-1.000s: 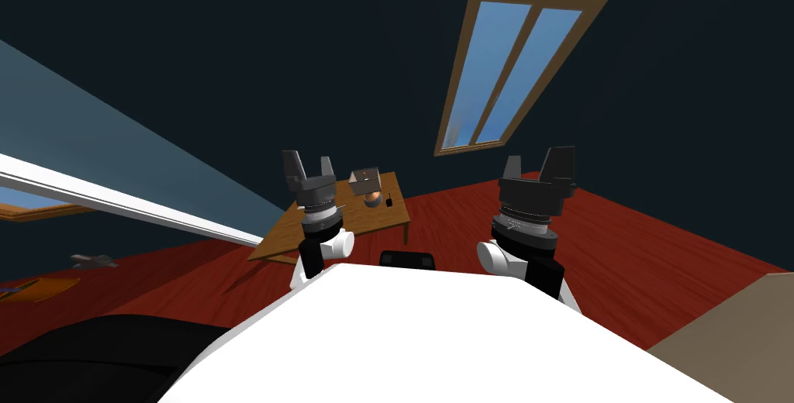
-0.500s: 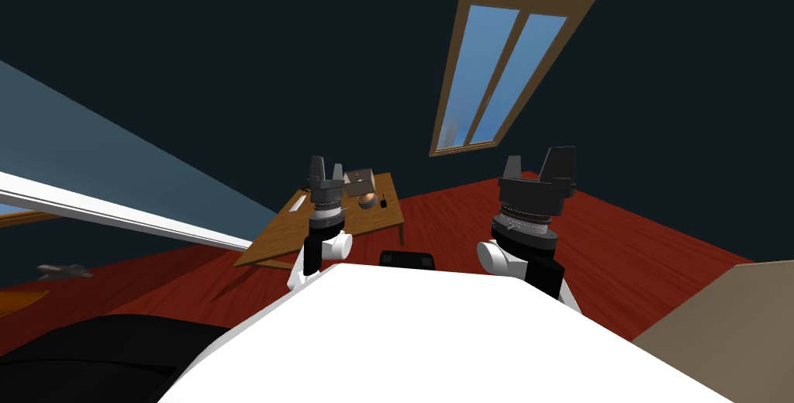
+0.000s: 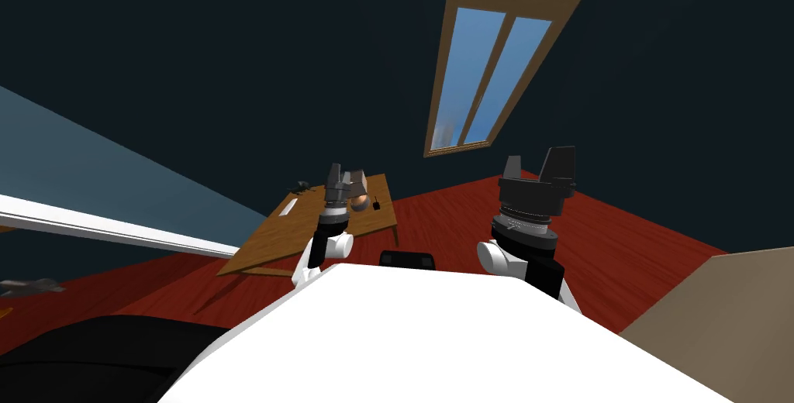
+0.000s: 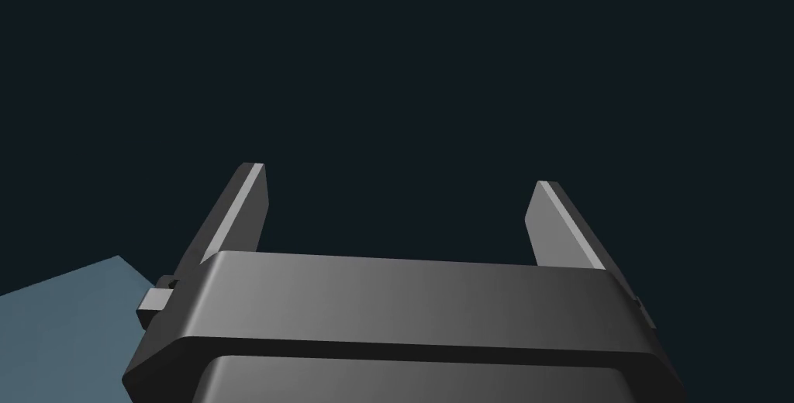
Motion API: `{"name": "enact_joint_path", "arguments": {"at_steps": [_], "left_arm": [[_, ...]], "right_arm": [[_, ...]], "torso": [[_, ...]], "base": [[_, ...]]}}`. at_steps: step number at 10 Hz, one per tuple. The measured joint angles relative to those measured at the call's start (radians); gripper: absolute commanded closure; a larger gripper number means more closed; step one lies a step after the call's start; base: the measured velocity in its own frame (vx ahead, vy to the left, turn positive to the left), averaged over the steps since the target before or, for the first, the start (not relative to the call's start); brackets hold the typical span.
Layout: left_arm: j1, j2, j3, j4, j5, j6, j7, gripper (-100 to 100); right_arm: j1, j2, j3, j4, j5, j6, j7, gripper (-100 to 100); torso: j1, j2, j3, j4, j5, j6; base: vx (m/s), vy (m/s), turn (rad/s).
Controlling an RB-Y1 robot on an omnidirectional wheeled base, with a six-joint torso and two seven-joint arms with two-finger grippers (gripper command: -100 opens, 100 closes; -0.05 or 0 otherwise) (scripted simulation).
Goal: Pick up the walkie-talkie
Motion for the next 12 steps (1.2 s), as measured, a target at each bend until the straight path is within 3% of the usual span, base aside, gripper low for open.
{"name": "enact_joint_path", "arguments": {"at_steps": [12], "left_arm": [[-0.021, 0.050, -0.001, 0.199, 0.011, 0.258, -0.025, -100]], "right_arm": [[0.000, 0.000, 0.000, 0.000, 0.000, 0.000, 0.000, 0]], "torso": [[0.001, 0.001, 0.001, 0.000, 0.000, 0.000]], "base": [[0.034, -0.085, -0.046]]}}
